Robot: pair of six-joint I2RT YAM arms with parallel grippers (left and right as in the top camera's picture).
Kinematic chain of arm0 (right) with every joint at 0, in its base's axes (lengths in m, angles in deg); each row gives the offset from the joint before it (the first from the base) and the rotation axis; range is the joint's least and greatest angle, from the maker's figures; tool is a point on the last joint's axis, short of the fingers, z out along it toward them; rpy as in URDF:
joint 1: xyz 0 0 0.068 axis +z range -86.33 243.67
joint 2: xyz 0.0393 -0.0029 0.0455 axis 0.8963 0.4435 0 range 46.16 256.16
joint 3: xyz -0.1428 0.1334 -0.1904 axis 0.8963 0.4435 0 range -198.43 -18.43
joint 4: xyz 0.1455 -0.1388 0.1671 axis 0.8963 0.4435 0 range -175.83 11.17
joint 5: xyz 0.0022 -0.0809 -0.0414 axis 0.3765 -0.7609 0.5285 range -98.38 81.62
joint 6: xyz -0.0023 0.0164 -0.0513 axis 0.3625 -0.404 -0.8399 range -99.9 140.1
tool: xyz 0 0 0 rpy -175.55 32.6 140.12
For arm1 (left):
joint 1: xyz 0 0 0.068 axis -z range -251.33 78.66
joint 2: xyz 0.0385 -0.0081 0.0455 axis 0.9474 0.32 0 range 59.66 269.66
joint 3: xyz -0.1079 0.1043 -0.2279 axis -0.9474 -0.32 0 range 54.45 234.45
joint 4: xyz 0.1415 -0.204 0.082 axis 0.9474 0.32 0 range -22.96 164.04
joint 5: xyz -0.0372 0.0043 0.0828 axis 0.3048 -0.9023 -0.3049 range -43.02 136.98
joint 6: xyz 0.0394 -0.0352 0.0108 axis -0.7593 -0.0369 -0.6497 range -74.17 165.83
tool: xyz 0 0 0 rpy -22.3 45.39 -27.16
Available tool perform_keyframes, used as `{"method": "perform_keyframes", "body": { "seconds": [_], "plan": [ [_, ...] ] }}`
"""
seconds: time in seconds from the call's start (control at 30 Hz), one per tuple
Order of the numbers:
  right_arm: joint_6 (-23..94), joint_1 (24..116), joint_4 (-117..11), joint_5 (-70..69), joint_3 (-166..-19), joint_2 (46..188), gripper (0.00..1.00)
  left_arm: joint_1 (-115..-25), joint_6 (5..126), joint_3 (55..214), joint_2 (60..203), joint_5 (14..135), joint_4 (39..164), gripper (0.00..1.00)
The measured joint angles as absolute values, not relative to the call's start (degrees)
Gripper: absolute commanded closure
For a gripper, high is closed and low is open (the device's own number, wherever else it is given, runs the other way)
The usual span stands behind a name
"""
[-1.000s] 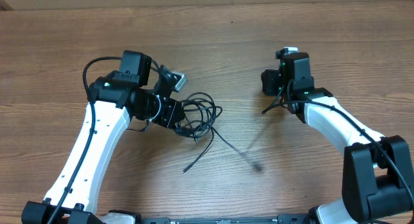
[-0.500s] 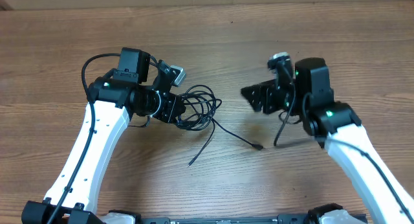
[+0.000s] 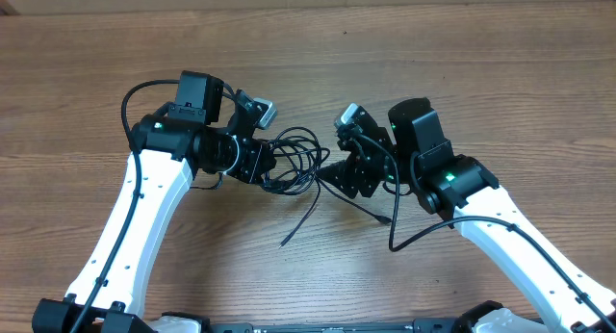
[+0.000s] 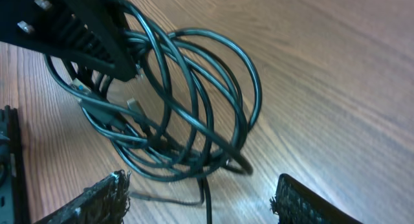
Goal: Untangle cables
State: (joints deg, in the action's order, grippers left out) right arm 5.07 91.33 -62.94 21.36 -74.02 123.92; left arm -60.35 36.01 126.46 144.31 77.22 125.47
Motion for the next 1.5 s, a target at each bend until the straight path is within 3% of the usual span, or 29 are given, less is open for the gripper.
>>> {"method": "perform_keyframes", "body": {
  "seconds": [0.17,0.57,0.8,0.87,0.97,1.27,1.5],
  "plan": [
    [4.39,93.91,-66.48,21.4,-74.02,123.92,0.34,-60.35,32.42,126.46,144.31,77.2,125.47,0.96],
    [3.5,99.38,-67.49,17.12,-74.02,126.35,0.62,-60.35,28.18,126.46,144.31,77.2,125.49,0.96],
    [3.54,99.46,-67.27,14.65,-74.02,129.56,0.64,-60.35,27.81,126.44,144.31,77.2,125.58,0.96],
    [3.61,99.46,-67.31,14.49,-74.02,129.69,0.74,-60.35,27.81,126.42,144.31,77.2,125.78,0.96],
    [3.85,99.46,-67.31,14.1,-74.02,129.71,0.96,-60.35,27.79,126.42,144.31,77.2,125.82,0.96],
    [11.28,98.94,-66.83,9.27,-74.02,129.6,0.96,-60.35,29.36,126.37,144.31,76.72,122.93,0.96],
    [20.06,93.78,-63.27,6.89,-74.02,122.37,0.96,-60.92,47.44,126.37,144.31,64.26,116.16,0.95]
  ]
}}
